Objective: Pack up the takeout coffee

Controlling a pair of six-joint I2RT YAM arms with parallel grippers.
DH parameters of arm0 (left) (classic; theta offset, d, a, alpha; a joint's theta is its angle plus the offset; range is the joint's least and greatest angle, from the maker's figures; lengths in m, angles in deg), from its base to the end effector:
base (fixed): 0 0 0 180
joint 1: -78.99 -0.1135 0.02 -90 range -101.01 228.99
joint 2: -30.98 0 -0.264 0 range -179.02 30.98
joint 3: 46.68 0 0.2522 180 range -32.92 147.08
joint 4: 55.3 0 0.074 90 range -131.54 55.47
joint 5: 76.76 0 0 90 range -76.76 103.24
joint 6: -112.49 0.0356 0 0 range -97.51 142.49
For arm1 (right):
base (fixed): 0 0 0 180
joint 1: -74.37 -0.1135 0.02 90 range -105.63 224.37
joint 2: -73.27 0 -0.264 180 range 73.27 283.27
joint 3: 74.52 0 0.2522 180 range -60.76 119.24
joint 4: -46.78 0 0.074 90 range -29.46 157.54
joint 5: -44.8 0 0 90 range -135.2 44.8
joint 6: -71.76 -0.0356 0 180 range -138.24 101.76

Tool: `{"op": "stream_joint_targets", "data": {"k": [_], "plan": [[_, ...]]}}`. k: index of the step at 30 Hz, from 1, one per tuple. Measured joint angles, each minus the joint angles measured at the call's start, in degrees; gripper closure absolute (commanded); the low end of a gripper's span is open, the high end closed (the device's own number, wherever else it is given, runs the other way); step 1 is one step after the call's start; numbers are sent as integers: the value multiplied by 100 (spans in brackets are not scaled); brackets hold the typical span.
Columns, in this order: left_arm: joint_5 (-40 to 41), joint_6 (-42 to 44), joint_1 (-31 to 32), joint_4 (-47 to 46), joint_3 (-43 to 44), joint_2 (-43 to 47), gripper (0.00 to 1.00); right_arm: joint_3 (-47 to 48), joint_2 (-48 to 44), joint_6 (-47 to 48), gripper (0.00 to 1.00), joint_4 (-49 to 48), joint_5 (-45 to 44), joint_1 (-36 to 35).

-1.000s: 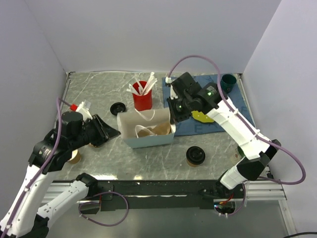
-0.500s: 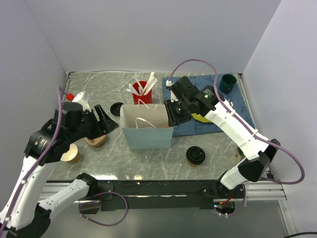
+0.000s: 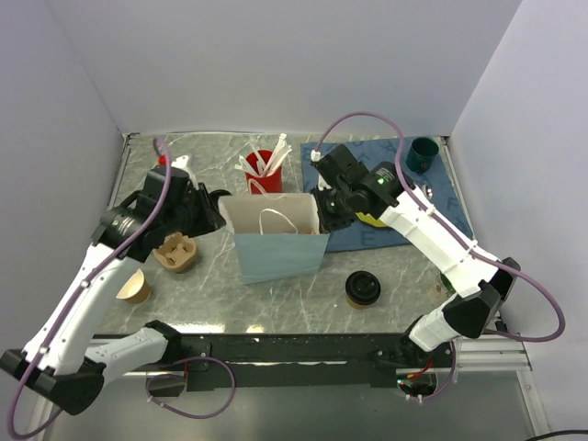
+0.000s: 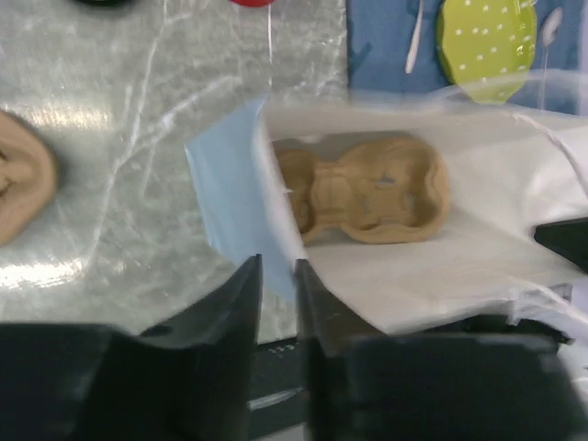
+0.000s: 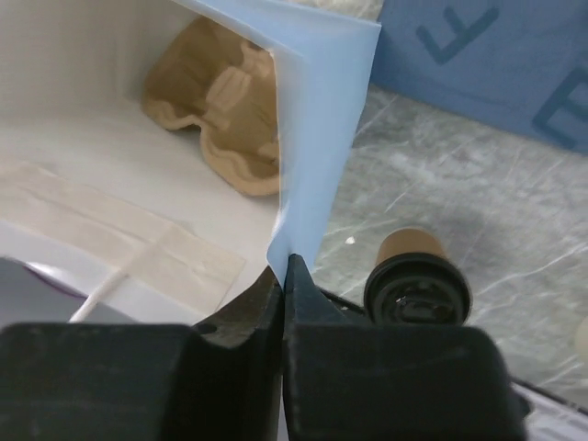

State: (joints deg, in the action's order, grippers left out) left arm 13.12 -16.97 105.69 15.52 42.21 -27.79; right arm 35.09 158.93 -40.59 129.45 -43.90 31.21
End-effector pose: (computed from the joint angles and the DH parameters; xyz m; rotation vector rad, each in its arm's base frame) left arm 0.1647 -0.0829 0.3943 -0.2606 2.3410 -0.5920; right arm 0.2091 0.1972 0.3855 -0.4891 2.6167 0.4286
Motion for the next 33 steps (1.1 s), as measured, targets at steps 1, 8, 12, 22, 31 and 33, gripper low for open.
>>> {"op": "stream_joint_targets", "data": {"k": [1,8,12,22,31,33], "plan": [[0,105,0,-94,-11,-98,99,79,42,55,100,17,-22,2],[52,227,-4,-136,367,-592,99,1589,555,413,100,350,-103,9],[118,190,-4,612,1912,-1086,99,3495,1134,404,100,914,-81,13],[129,-68,-11,1381,2809,-345,33,1058,-361,225,100,238,376,63],[-269,-179,-9,1633,1515,247,31,-212,-328,597,100,-68,535,66],[-197,-170,-9,1652,1519,249,31,-199,-424,717,100,-146,538,66]]}}
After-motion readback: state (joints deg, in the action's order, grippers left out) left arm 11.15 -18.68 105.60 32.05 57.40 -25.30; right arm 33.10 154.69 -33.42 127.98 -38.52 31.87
